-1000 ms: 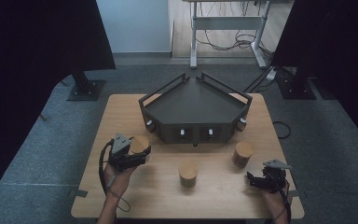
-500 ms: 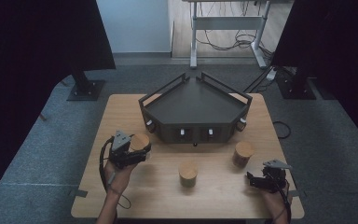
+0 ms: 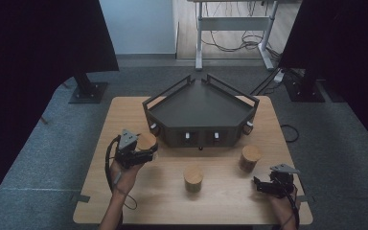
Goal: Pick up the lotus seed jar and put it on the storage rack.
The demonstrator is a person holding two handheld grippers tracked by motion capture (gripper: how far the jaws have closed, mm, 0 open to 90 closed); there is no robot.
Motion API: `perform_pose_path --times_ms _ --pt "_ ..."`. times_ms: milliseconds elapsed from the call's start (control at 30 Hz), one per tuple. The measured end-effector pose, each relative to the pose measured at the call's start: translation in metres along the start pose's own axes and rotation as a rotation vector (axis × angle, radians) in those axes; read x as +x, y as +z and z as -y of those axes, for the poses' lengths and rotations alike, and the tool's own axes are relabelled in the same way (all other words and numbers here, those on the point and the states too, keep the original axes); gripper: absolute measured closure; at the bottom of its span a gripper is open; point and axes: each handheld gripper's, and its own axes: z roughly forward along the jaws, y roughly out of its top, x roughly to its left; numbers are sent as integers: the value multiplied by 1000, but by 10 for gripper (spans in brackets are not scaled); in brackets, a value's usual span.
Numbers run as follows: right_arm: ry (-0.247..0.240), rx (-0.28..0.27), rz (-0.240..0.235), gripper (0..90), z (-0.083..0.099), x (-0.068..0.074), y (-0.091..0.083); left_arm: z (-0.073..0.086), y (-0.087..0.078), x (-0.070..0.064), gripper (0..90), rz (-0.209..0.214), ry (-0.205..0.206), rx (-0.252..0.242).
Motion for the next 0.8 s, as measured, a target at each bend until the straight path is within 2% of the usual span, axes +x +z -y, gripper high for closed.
perform_pose_path --times_ms 800 --pt "-4 0 -4 66 0 0 0 -16 9 3 238 -8 7 -11"
